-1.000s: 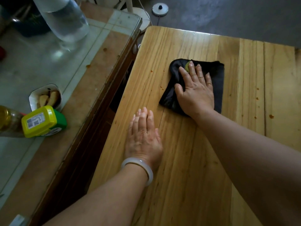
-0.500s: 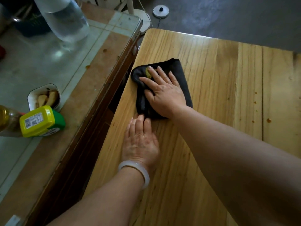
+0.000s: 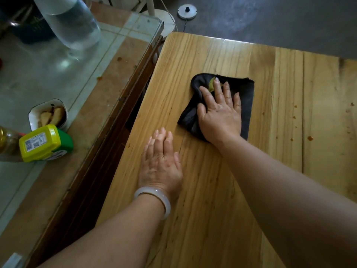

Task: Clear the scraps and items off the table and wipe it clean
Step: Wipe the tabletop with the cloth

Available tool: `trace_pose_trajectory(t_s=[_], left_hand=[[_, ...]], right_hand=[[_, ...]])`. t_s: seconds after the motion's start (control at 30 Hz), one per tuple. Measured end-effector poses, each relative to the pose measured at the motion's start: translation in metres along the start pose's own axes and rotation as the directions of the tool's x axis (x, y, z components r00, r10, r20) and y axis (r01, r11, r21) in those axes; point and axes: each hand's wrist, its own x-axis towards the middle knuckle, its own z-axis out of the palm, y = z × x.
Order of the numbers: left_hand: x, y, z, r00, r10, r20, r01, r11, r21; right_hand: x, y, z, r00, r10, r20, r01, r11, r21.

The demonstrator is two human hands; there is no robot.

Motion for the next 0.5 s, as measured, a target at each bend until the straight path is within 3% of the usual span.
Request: trace_pose_trajectory(t_s=[0.5], left_hand=[[0.000,-0.003,0.003,0.999,0.016,-0.033,-0.016,1.000,-0.006]], right_hand=[[-0.116,-0.012,0.032,0.997,0.036,-0.069,-0.034,0.999,0.027]])
